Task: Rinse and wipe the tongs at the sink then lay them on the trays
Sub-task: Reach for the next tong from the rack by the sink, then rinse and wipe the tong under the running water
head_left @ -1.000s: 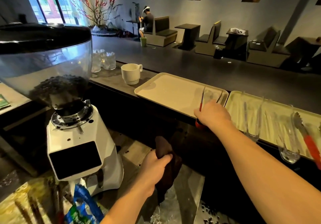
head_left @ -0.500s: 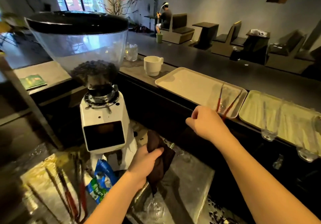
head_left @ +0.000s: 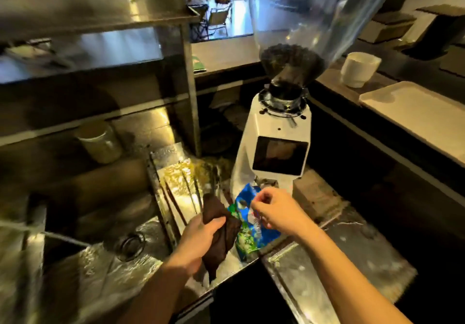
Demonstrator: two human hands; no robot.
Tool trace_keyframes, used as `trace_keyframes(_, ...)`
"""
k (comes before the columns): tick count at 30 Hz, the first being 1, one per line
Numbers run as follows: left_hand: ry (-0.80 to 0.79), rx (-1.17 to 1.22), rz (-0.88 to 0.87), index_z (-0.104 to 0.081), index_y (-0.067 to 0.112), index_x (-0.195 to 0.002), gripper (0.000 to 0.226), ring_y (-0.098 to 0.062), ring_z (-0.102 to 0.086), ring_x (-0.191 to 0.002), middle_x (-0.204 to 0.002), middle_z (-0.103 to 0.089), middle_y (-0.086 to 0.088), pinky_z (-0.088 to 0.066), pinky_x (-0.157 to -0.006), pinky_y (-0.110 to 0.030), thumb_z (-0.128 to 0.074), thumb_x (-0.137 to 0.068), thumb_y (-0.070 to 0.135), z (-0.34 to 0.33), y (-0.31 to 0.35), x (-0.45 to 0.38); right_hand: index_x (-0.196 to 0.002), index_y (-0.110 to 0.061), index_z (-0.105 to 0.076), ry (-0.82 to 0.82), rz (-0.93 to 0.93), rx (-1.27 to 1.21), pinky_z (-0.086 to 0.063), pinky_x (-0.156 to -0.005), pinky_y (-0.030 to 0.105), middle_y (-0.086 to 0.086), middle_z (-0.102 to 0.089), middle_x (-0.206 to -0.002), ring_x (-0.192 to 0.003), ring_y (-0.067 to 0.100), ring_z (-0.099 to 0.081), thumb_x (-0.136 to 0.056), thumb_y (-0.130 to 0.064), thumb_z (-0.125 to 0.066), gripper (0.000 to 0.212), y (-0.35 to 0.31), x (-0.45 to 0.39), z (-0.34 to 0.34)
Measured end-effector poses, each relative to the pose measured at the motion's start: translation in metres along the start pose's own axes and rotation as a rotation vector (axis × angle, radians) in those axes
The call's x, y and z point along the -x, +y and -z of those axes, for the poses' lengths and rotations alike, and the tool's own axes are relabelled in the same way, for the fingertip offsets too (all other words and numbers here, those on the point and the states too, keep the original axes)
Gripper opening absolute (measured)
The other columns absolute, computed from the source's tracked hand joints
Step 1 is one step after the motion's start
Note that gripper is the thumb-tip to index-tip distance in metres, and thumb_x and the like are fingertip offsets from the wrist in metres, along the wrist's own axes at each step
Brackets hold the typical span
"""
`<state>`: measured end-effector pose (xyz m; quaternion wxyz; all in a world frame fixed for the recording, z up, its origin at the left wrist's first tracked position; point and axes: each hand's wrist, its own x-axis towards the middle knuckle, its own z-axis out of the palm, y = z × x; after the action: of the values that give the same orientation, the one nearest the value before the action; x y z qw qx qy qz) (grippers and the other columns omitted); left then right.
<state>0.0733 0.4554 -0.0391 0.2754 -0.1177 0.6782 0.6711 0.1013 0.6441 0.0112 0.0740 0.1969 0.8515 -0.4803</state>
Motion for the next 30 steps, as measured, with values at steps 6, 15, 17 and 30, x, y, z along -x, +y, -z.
trace_keyframes(6, 0.18, -0.04, 0.072, -0.071, 0.007, -0.096, 0.006, -0.023, -0.069, -0.075, -0.081, -0.073, -0.009, -0.051, -0.071, -0.024, -0.066, -0.091, 0.007, 0.06, -0.007, -0.033, -0.088, -0.002, -0.066, -0.073, -0.023, 0.272, -0.052, -0.071, 0.044, 0.017, -0.069, -0.082, -0.077, 0.031, -0.064, -0.086, -0.018, -0.06, 0.018, 0.005, -0.062, -0.079)
trace_keyframes(15, 0.254, -0.032, 0.155, -0.064, 0.008, -0.119, 0.033, -0.037, -0.067, -0.107, -0.114, -0.069, -0.019, -0.048, -0.103, -0.056, -0.07, -0.089, 0.021, 0.102, -0.02, -0.046, -0.121, -0.013, -0.059, -0.11, -0.131, 0.699, -0.049, -0.094, 0.042, 0.016, -0.028, -0.141, -0.126, 0.032, -0.04, -0.088, -0.046, -0.064, 0.047, 0.025, -0.086, -0.183)
trace_keyframes(17, 0.249, 0.009, 0.171, -0.064, 0.009, -0.119, 0.031, -0.035, -0.068, -0.105, -0.113, -0.07, -0.018, -0.048, -0.103, -0.055, -0.069, -0.09, 0.019, 0.108, -0.022, -0.048, -0.119, -0.014, -0.062, -0.073, -0.162, 0.719, -0.051, -0.089, 0.041, 0.015, -0.023, -0.145, -0.128, 0.033, -0.036, -0.09, -0.034, -0.061, 0.035, 0.021, -0.085, -0.188)
trace_keyframes(30, 0.206, 0.112, 0.044, -0.072, 0.002, -0.101, 0.014, -0.035, -0.068, -0.086, -0.086, -0.071, -0.019, -0.053, -0.09, -0.05, -0.07, -0.089, 0.008, 0.114, -0.001, -0.047, -0.121, -0.007, -0.056, 0.117, -0.142, 0.514, -0.048, -0.095, 0.041, 0.016, -0.055, -0.121, -0.11, 0.033, -0.058, -0.099, -0.038, -0.043, 0.04, -0.037, -0.078, -0.129)
